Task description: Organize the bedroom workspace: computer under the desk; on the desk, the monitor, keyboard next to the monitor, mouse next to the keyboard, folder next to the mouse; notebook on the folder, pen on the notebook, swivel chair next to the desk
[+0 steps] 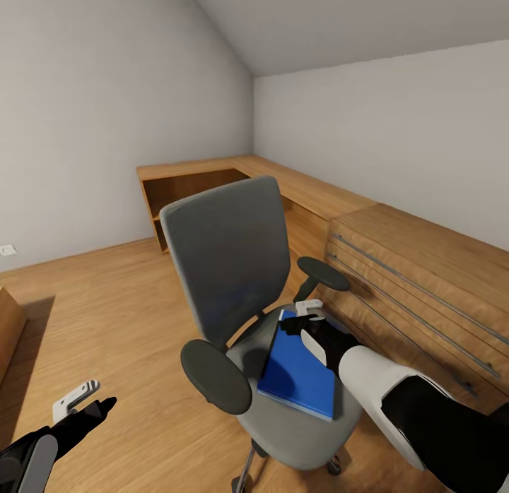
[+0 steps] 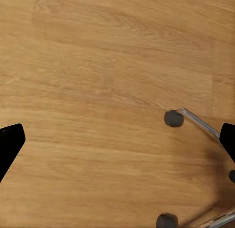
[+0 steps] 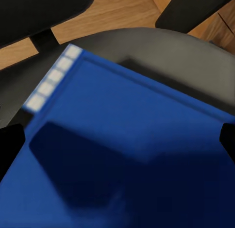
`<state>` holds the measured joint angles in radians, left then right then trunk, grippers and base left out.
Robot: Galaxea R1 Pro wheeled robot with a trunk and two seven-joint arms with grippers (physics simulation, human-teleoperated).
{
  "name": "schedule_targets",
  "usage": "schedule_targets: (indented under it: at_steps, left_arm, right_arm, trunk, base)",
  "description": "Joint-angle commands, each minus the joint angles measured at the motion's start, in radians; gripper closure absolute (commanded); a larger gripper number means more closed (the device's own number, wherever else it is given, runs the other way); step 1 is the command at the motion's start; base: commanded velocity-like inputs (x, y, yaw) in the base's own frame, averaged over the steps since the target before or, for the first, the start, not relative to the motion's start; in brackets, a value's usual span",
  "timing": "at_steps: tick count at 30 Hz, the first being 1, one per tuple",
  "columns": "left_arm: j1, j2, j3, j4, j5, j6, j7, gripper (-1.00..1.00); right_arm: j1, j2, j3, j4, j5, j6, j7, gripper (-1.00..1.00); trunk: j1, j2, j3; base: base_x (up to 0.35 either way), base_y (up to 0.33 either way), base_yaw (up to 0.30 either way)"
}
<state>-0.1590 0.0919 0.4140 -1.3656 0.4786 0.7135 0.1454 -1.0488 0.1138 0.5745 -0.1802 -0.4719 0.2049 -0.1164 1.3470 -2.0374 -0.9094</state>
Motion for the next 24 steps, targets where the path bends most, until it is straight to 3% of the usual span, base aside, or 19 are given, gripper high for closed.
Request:
schedule_targets:
  at_steps: [1,24]
  left_arm:
    - [0.000,0.000,0.000,-0.001,0.011,0.004,0.008,-1.00]
    - [0.000,0.000,0.000,-0.004,0.010,0.005,0.007,-1.00]
  right_arm:
    - [0.000,0.000,0.008,-0.002,-0.008,0.005,-0.006,-1.00]
    - [0.000,-0.001,0.008,-0.002,-0.008,0.007,-0.009,-1.00]
  trunk:
    - [0.000,0.000,-0.001]
    - [0.000,0.000,-0.001]
  base:
    - [0.000,0.000,0.000]
    - [0.000,0.000,0.000]
